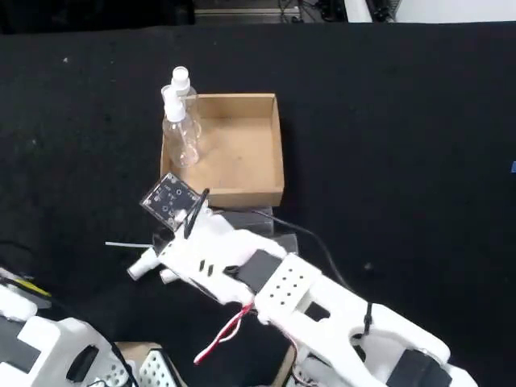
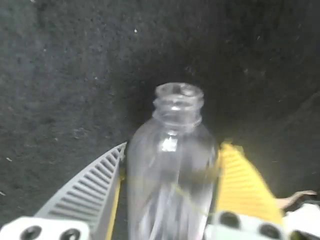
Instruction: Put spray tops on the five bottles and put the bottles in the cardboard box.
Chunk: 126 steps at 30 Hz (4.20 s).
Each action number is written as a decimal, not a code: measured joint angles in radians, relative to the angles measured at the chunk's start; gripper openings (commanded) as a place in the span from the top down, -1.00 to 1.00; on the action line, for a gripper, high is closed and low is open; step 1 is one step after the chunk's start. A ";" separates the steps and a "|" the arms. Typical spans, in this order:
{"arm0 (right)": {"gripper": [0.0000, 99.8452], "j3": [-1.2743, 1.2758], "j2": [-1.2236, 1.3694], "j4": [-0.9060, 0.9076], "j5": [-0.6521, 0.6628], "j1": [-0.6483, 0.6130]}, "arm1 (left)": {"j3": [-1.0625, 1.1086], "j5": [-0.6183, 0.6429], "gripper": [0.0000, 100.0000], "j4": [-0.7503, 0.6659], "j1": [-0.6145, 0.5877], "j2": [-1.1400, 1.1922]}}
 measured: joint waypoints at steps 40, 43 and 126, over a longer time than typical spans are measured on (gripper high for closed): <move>0.97 0.000 0.000 0.000 0.000 0.000 | 0.302 -0.316 0.38 -0.279 -0.032 -0.252; 0.97 0.006 0.000 0.000 0.000 0.000 | 0.353 -0.316 0.38 -0.322 -0.032 -0.258; 0.94 -0.858 0.885 0.483 0.466 -0.121 | -0.338 0.187 0.94 -0.032 -0.269 0.078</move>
